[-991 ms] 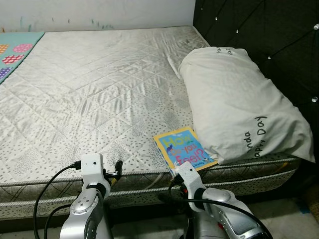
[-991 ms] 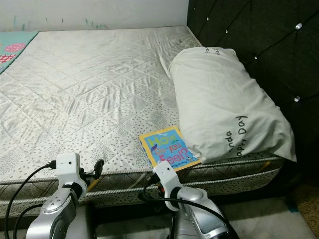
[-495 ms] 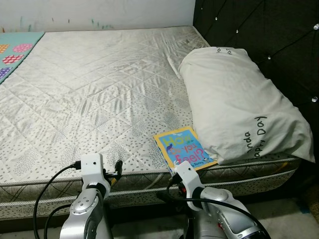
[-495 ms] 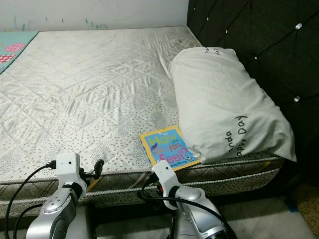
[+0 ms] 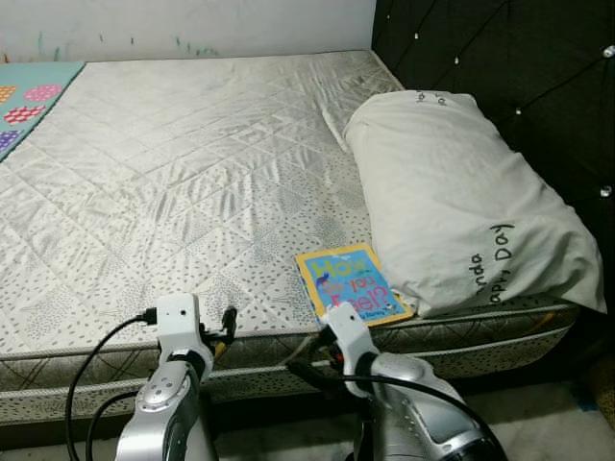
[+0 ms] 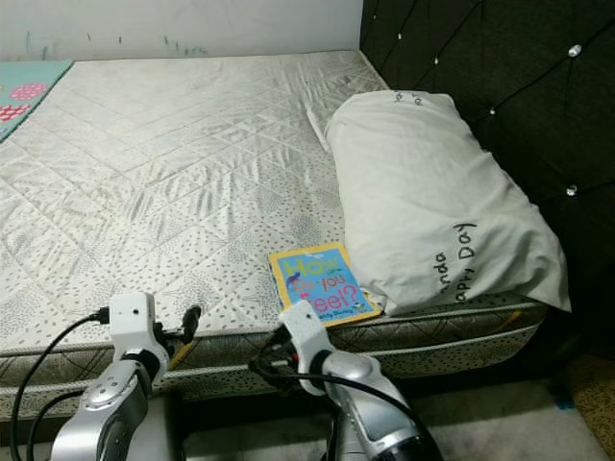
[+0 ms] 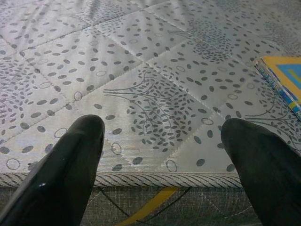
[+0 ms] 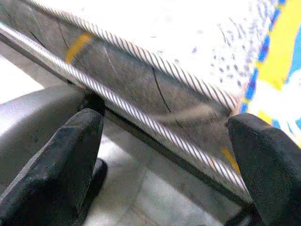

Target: Clean up the room

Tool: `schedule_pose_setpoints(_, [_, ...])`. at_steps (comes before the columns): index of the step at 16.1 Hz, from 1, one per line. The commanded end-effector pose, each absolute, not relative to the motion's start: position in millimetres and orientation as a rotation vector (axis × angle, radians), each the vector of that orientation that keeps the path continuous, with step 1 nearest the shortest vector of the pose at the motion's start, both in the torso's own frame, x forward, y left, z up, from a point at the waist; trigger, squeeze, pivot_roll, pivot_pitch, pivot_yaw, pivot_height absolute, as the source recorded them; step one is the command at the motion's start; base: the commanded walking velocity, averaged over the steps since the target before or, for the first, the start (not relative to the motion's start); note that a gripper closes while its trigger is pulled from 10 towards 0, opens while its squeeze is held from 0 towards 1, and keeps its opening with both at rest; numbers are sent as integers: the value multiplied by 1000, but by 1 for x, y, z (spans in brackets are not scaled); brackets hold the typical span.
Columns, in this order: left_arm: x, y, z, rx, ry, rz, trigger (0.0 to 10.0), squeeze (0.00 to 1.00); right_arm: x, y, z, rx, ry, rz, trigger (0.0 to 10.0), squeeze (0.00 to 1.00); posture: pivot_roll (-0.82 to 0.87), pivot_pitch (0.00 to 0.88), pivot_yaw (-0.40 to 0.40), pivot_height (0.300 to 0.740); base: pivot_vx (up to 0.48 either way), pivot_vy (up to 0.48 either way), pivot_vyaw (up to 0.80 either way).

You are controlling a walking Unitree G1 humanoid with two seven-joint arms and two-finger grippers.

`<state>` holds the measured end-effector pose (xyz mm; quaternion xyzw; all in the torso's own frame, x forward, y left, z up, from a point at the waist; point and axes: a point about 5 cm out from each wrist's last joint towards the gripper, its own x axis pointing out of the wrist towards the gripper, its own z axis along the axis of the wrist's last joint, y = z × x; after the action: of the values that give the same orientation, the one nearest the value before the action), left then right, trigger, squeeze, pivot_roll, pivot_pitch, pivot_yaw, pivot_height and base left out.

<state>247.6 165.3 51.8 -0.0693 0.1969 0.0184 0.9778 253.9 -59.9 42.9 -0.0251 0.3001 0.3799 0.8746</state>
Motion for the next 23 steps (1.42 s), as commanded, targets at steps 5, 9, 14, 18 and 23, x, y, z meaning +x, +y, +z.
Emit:
schedule_pose_setpoints(5, [249,165,52,-137,395,38,10000,0,257,-50,44,-60,601,803,10000,0,-88,0,-17,526,0,0,0])
schedule_pose_setpoints(9, [248,165,51,-137,397,43,10000,0,261,-57,47,-41,564,772,10000,0,-86,0,-18,526,0,0,0])
schedule_pose_setpoints(14, [249,165,51,-136,396,39,10000,0,269,-84,49,-39,566,716,10000,0,-92,0,-16,526,0,0,0])
schedule_pose_setpoints(18, [248,166,51,-134,398,41,10000,0,256,-91,41,-36,647,780,10000,0,-90,0,-13,526,0,0,0])
schedule_pose_setpoints(23, [249,166,52,-133,397,37,10000,0,245,-82,39,-32,684,858,10000,0,-91,0,-9,526,0,0,0])
